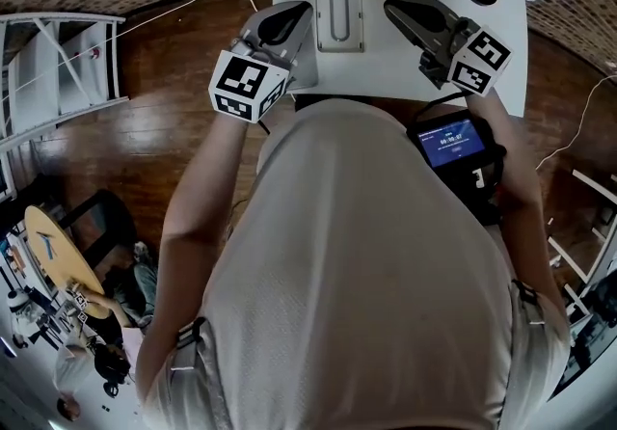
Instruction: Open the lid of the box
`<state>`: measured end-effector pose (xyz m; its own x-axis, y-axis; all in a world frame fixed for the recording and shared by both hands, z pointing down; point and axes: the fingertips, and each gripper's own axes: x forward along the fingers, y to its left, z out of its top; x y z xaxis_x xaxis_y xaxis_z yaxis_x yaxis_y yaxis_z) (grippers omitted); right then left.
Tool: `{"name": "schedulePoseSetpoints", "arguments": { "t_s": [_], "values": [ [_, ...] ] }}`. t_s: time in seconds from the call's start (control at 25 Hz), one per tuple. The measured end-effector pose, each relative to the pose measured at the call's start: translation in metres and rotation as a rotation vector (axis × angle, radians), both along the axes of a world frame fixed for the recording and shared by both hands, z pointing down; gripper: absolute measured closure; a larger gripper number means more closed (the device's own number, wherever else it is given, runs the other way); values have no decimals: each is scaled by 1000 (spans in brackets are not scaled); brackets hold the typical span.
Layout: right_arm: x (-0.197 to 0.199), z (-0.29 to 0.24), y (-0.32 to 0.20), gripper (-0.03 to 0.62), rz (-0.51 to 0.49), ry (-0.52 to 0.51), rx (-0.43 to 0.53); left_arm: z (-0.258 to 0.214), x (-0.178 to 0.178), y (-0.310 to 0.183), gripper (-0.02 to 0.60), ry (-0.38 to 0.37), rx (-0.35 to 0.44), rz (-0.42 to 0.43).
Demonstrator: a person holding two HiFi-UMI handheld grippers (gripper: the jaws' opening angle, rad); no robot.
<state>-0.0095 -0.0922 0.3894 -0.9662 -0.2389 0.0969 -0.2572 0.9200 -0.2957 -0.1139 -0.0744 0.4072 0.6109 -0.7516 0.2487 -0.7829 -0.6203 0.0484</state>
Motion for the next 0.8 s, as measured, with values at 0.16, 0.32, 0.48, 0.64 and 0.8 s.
{"name": "schedulePoseSetpoints", "arguments": {
  "t_s": [0.16,0.32,0.48,0.64,0.8],
  "values": [
    [1,0,2,594,1,4,-5,3,3,4,580,-4,-9,7],
    [1,2,3,594,6,-2,-10,3,2,5,580,-9,-12,8],
    [2,4,5,594,10,-2,-15,5,2,6,580,-10,-13,8],
    [1,9,5,594,14,2,-28,7,0,5,580,-11,-20,5],
    [0,8,4,594,12,2,-27,6,-2,3,580,-14,-17,5]
  ]
}}
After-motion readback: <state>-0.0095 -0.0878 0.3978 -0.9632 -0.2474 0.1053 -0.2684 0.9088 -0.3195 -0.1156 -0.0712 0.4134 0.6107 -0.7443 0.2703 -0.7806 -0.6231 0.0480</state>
